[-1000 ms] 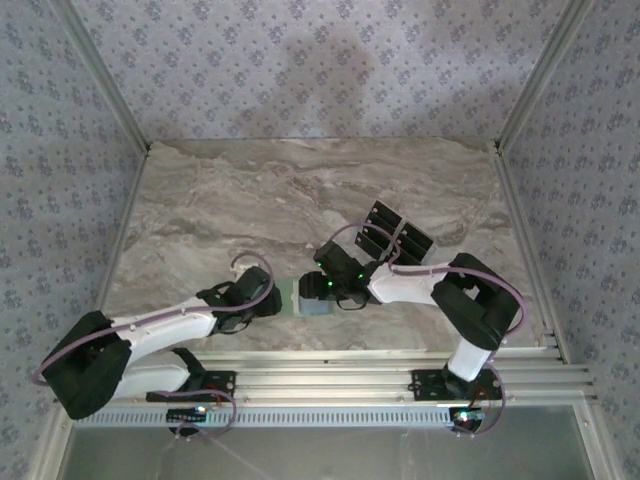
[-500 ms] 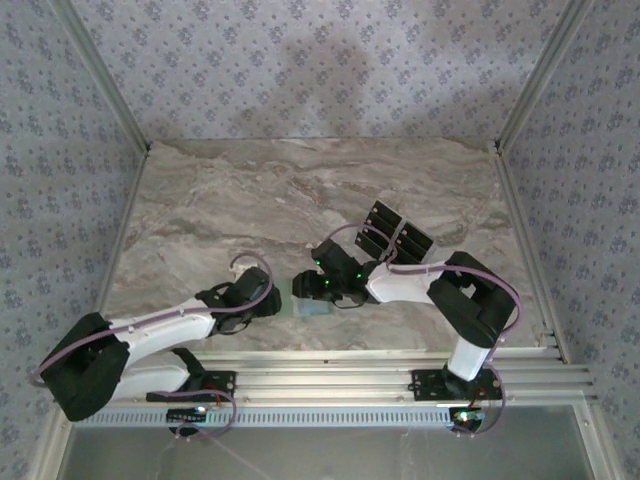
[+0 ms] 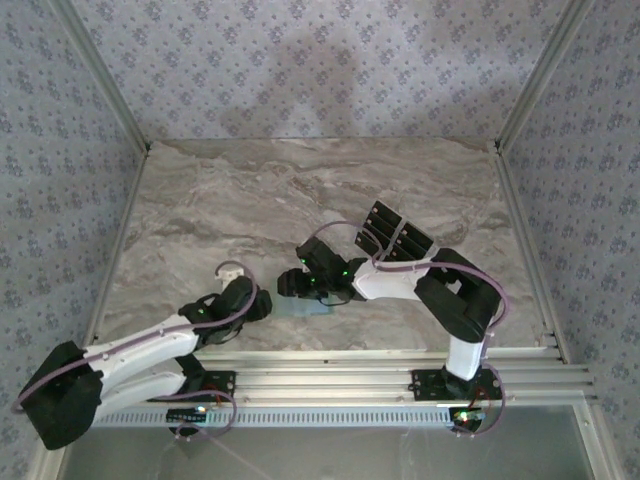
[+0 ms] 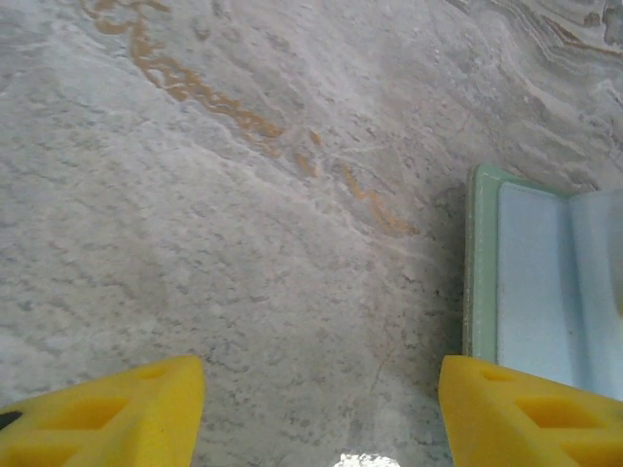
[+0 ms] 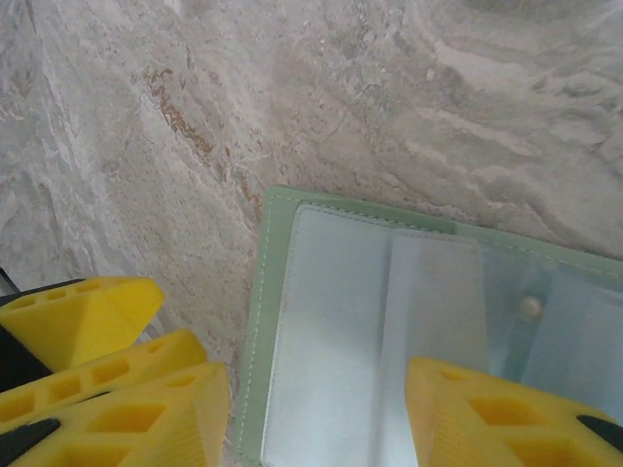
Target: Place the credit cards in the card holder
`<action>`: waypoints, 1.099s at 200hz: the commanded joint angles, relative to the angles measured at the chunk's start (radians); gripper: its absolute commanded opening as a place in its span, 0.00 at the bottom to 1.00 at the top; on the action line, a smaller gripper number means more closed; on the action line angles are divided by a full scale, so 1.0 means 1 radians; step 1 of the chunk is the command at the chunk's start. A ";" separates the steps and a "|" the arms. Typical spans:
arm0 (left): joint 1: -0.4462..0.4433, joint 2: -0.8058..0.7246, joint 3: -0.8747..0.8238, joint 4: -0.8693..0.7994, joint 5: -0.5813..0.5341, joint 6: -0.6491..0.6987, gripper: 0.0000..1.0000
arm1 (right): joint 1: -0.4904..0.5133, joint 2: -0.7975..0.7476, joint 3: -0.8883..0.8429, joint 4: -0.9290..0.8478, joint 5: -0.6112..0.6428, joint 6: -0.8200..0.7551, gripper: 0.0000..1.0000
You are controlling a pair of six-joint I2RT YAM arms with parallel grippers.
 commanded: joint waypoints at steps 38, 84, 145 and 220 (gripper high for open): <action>0.002 -0.143 -0.047 -0.093 -0.086 -0.085 0.62 | 0.038 0.071 0.120 -0.043 -0.029 0.015 0.52; 0.003 -0.189 -0.070 -0.119 -0.086 -0.104 0.62 | 0.051 0.145 0.299 -0.093 -0.061 -0.004 0.52; 0.002 -0.188 -0.054 -0.118 -0.063 -0.085 0.65 | 0.029 0.095 0.451 -0.202 -0.076 -0.087 0.53; 0.002 -0.097 0.074 -0.092 -0.013 0.009 0.81 | -0.166 -0.283 0.101 -0.449 0.115 -0.257 0.54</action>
